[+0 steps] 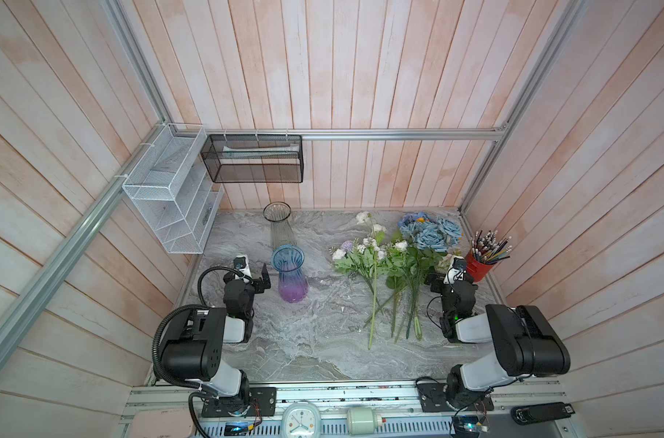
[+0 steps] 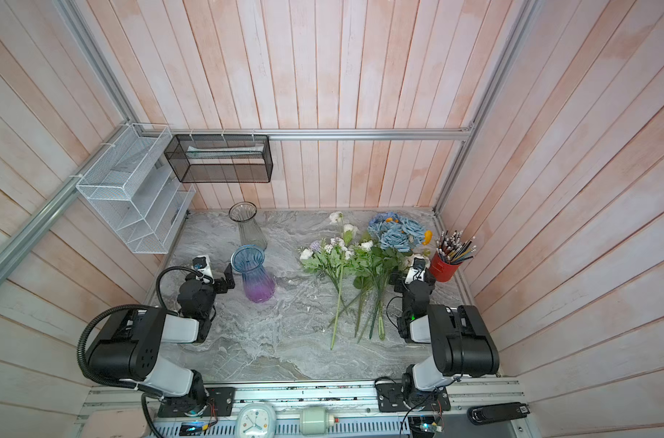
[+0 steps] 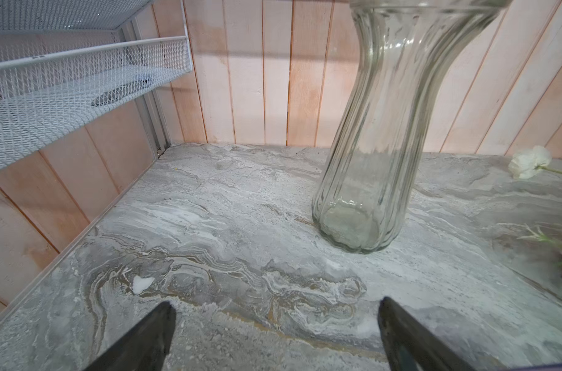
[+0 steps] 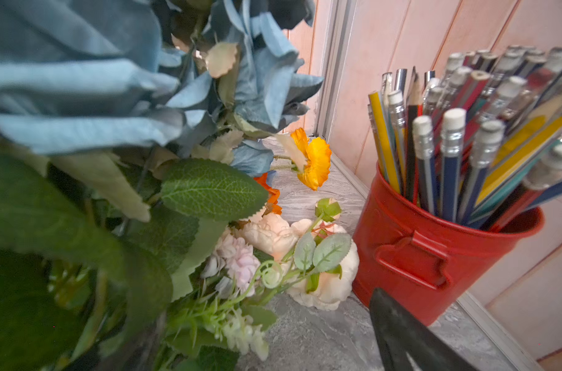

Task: Arrange flowers in a vase
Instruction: Pick up the flower from the flowers.

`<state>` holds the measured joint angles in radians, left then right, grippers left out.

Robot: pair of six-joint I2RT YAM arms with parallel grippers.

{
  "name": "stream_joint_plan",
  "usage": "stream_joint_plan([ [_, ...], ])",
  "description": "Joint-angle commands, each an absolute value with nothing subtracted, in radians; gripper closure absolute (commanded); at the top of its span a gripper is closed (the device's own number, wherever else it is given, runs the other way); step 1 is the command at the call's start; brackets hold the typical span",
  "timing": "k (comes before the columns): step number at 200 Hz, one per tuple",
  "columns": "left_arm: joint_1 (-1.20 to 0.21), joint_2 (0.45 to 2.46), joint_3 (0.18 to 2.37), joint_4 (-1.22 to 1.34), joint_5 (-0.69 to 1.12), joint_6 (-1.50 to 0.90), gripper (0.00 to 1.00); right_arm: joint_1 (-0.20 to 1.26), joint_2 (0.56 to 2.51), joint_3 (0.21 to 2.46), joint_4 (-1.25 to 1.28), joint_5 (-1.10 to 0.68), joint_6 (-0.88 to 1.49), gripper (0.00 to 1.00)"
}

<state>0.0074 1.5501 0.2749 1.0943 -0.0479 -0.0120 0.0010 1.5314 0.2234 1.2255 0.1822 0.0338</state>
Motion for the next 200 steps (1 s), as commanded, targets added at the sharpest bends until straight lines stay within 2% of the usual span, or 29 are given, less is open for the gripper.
stream_joint_plan([
  [1, 0.012, 1.543, 0.288, 1.109, -0.034, -0.021, 0.0, -0.003, 1.521, 0.239, 1.22, 0.172, 0.043, 0.02],
  [200, 0.016, 1.543, 0.292, 1.104, -0.029, -0.024, 0.0, -0.008, 1.52, 0.239, 1.218, 0.164, 0.043, 0.02],
])
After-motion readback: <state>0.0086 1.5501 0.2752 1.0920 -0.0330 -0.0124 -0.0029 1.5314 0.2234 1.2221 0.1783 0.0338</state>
